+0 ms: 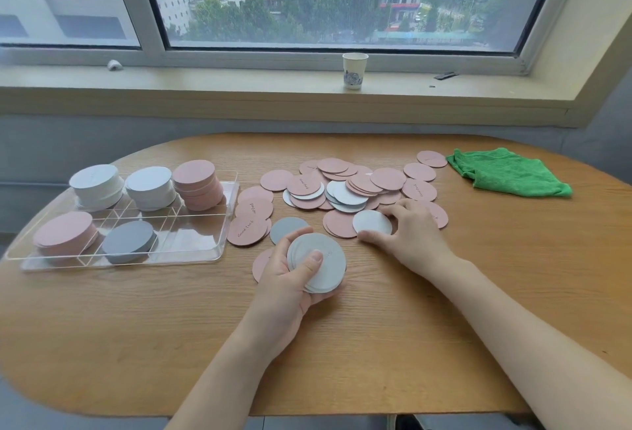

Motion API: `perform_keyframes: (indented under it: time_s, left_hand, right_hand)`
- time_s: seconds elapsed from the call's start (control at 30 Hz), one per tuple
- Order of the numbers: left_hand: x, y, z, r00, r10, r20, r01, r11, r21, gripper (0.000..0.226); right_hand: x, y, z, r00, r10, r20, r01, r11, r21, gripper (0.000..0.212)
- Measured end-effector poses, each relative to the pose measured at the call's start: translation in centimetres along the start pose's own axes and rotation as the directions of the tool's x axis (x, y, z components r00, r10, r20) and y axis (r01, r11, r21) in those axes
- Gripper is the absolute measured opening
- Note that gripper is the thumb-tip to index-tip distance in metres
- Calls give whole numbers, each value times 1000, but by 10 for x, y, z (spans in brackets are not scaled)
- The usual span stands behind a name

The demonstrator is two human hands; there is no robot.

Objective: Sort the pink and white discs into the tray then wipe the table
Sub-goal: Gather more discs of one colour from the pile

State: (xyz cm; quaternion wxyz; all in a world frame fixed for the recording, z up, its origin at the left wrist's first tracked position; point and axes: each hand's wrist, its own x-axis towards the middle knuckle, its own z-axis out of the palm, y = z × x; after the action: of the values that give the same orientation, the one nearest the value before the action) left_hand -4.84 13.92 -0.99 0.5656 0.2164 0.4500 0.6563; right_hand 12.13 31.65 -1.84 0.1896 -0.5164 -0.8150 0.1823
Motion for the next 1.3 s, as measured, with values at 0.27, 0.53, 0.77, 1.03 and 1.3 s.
perform_keyframes:
  time_s: [0.27, 0.53, 0.77, 1.03, 1.3]
  left_hand:
    - [2, -2, -2, 1000, -9, -8, 9, 1000, 12, 37]
    - [7, -4, -5, 995, 41, -86, -40, 999, 13, 33]
    - [1, -2, -2, 993, 115, -2, -115, 993, -13, 36]
    - [-5, 2, 3, 990, 98, 105, -96, 995, -24, 47]
    - [-1, 0, -1, 998, 51, 44, -50, 998, -26, 40]
  right_hand:
    - [-2, -10, -3, 996, 76, -40, -64, 967, 248, 60]
    - [-25, -24, -23, 993, 50, -108, 31, 767, 641, 16]
    - [-52, -52, -20, 998, -64, -7, 46, 618, 785, 19]
    - [-61, -67, 8, 997, -77, -25, 70, 665, 744, 25]
    - [-10, -48, 3, 970, -115, -216, 203, 870, 450, 20]
